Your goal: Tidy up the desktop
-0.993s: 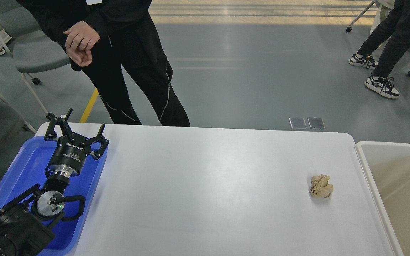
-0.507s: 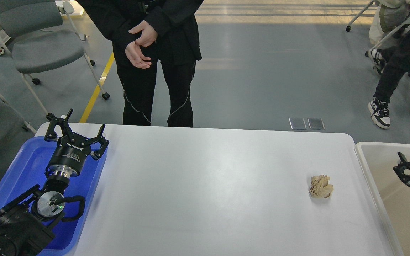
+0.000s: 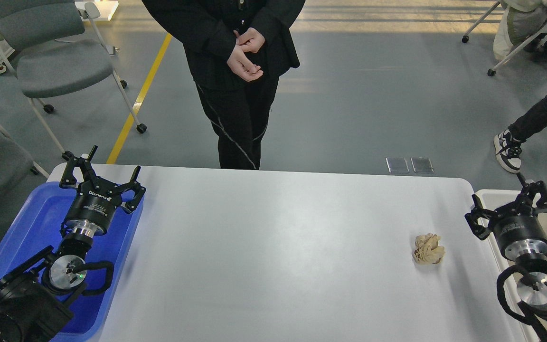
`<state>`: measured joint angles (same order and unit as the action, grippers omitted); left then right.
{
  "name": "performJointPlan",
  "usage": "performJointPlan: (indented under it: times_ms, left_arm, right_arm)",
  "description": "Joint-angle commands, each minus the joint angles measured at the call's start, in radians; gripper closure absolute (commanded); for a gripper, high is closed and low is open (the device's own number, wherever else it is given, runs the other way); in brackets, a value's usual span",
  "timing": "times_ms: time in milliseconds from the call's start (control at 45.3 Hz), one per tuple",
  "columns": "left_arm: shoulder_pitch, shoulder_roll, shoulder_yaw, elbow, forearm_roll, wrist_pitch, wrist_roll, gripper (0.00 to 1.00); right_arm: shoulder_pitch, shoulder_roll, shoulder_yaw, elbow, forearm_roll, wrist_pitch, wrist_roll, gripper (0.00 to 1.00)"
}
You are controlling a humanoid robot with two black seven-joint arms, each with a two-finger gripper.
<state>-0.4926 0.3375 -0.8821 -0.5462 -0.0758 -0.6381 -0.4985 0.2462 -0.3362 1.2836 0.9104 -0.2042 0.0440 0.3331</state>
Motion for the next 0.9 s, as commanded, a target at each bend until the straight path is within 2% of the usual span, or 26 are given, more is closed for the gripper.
performJointPlan:
  times_ms: [0, 463, 640, 684, 794, 882]
  left_arm:
    - [0.000, 0.000, 0.000, 0.000, -0.001, 0.000, 0.000, 0.00]
    - [0.000, 0.000, 0.000, 0.000, -0.001, 0.003, 0.000, 0.00]
    - [0.000, 0.000, 0.000, 0.000, -0.001, 0.003, -0.002, 0.00]
    - [0.000, 0.000, 0.000, 0.000, -0.001, 0.003, -0.002, 0.00]
    - [0.000, 0.000, 0.000, 0.000, -0.001, 0.005, 0.000, 0.00]
    - [0.000, 0.000, 0.000, 0.000, -0.001, 0.005, -0.002, 0.00]
  right_arm:
    - [0.002, 0.065, 0.063, -0.028, -0.043, -0.015, 0.021, 0.00]
    - [-0.004, 0.095, 0.086, -0.056, -0.113, 0.008, 0.017, 0.00]
    - [-0.048, 0.095, 0.094, -0.038, -0.158, 0.190, 0.023, 0.00]
    - [-0.054, 0.095, 0.100, -0.035, -0.214, 0.226, 0.032, 0.00]
    - [-0.058, 0.098, 0.117, -0.036, -0.371, 0.255, 0.096, 0.00]
    - [-0.051, 0.101, 0.128, -0.038, -0.419, 0.257, 0.106, 0.00]
